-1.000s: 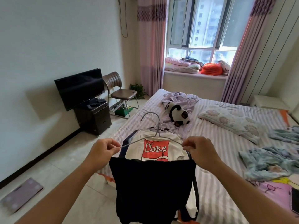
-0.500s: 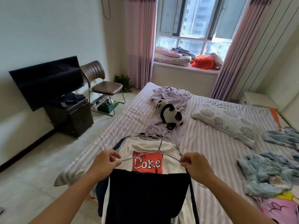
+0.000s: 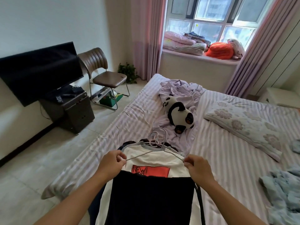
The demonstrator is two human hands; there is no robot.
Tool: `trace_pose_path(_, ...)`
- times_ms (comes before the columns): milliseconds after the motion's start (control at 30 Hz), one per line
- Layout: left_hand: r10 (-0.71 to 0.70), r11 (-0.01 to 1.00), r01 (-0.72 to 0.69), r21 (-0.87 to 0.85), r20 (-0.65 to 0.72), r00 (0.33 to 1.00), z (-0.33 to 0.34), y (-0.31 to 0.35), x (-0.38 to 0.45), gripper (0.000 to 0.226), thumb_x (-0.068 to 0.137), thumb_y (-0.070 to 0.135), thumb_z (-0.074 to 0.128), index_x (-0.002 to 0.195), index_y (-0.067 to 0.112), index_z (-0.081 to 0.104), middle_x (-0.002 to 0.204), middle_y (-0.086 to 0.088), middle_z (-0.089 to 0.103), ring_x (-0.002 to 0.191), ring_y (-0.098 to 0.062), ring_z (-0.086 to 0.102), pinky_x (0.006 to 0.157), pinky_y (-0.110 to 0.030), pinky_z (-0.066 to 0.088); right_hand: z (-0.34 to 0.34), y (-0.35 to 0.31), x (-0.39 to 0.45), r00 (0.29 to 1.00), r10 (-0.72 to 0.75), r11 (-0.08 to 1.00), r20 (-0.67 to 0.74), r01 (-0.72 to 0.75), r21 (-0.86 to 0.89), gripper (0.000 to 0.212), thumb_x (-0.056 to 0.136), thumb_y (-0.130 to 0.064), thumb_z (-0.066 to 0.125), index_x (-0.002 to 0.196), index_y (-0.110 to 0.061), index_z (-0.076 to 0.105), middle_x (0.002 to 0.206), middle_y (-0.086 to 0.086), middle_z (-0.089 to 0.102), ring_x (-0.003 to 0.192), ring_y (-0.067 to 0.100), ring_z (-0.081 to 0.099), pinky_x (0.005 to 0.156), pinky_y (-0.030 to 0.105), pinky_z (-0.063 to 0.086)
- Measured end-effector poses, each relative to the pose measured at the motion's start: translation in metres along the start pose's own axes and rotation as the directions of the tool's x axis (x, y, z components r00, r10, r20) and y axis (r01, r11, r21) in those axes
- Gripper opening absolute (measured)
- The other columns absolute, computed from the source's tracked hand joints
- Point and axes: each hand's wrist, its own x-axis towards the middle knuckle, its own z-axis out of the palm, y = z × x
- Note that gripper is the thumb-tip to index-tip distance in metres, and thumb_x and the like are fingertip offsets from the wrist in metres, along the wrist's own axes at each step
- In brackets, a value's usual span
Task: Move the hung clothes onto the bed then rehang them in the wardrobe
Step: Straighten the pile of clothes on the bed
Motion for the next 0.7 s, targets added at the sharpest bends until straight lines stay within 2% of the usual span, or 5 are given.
trace_pose_path(200,-0.101,0.994,0.101,-0.031,0.006,0.995,0.043,0.0,0.076,0.015,0.075,0.016,0.079,0.077,0.028,0.07,0.067,0.003,0.062,0.065,-0.011,0.061,0.065,-0.024,0.048,0.044,0.037,0.095,0.998,0.034,0.998,0.059,-0.037,0.052,0.022,0.088,-0.009,0.067,0.075,-0.026,0.064,0.072,-0.011,0.063,0.068,0.0,0.055,0.059,0.011,0.035)
trace_pose_path(367,-0.202,0.977,0.206,-0.048,0.067,0.977,0.083,-0.016,0.135,0.024,0.072,0.022,0.079,0.083,0.039,0.066,0.088,0.007,0.064,0.086,-0.009,0.062,0.086,-0.033,0.051,0.086,0.066,0.163,0.988,0.099,0.993,0.115,-0.104,0.046,0.019,0.09,-0.005,0.063,0.078,-0.019,0.064,0.072,-0.005,0.06,0.068,0.008,0.055,0.058,0.012,0.037)
trace_pose_path(467,-0.215,0.973,0.205,0.103,0.097,0.972,0.107,-0.03,0.163,0.038,0.064,0.043,0.073,0.1,0.045,0.061,0.101,0.018,0.059,0.106,-0.011,0.057,0.098,-0.041,0.045,0.111,0.077,0.195,0.974,0.163,0.985,0.156,-0.17,0.032,0.016,0.089,-0.006,0.062,0.078,-0.018,0.067,0.075,-0.004,0.063,0.072,0.013,0.059,0.065,0.025,0.046)
trace_pose_path(567,-0.209,0.951,0.176,0.255,0.105,0.972,0.13,-0.044,0.185,0.061,0.068,0.053,0.072,0.126,0.04,0.056,0.124,0.013,0.056,0.123,-0.015,0.046,0.106,-0.039,0.037,0.142,0.097,0.223,0.956,0.236,0.971,0.176,-0.24,0.003,0.026,0.085,-0.009,0.064,0.067,-0.027,0.06,0.073,-0.004,0.064,0.074,0.02,0.062,0.071,0.036,0.052)
trace_pose_path(700,-0.234,0.906,0.146,0.398,0.184,0.955,0.166,-0.064,0.203,0.094,0.07,0.07,0.064,0.151,0.046,0.022,0.161,-0.002,0.02,0.15,-0.021,0.008,0.121,-0.042,0.011,0.177,0.116,0.246,0.947,0.275,0.959,0.164,-0.282,0.021,0.024,0.083,-0.007,0.064,0.066,-0.023,0.062,0.069,-0.008,0.062,0.071,0.015,0.059,0.06,0.029,0.042)
